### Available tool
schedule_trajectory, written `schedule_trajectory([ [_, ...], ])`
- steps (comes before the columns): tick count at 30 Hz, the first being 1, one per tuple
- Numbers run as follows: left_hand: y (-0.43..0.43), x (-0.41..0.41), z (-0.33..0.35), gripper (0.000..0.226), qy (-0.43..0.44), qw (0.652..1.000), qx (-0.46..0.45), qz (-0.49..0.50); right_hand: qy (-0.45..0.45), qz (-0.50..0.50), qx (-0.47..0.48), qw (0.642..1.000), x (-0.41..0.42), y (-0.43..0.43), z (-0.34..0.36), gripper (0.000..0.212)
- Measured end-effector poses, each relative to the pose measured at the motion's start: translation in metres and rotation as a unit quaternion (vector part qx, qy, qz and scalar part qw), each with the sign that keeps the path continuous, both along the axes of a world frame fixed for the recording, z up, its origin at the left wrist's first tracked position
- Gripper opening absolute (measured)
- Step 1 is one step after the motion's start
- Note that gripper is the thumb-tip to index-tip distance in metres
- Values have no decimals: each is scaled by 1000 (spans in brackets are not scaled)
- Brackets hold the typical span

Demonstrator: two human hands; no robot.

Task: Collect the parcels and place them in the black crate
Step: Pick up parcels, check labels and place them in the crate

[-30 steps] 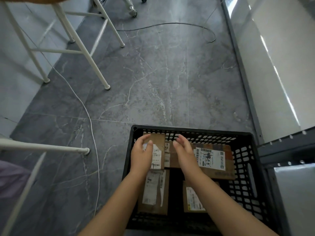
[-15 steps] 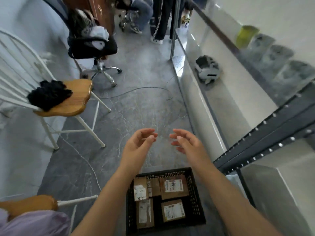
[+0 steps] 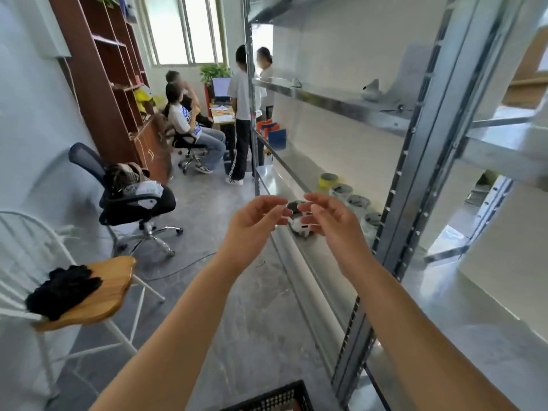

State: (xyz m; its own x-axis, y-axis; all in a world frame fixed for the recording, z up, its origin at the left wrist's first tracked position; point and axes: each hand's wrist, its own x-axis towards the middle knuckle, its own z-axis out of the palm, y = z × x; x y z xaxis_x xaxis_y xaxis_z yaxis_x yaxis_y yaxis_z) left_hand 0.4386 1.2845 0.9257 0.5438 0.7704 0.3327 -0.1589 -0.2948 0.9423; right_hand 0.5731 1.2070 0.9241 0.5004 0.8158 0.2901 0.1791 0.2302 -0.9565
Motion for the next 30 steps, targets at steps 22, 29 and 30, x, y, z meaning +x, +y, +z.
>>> schedule_trajectory([
  [22,11,-49,38,19,-38,998,49,10,-14,-18,58,998,-55,6,33,26],
  [29,12,-28,20,17,-53,990,8,-131,9,-167,34,985,-64,-26,13,23],
  [30,9,-23,17,17,-54,987,2,-150,6,-183,31,983,-65,-34,11,24],
])
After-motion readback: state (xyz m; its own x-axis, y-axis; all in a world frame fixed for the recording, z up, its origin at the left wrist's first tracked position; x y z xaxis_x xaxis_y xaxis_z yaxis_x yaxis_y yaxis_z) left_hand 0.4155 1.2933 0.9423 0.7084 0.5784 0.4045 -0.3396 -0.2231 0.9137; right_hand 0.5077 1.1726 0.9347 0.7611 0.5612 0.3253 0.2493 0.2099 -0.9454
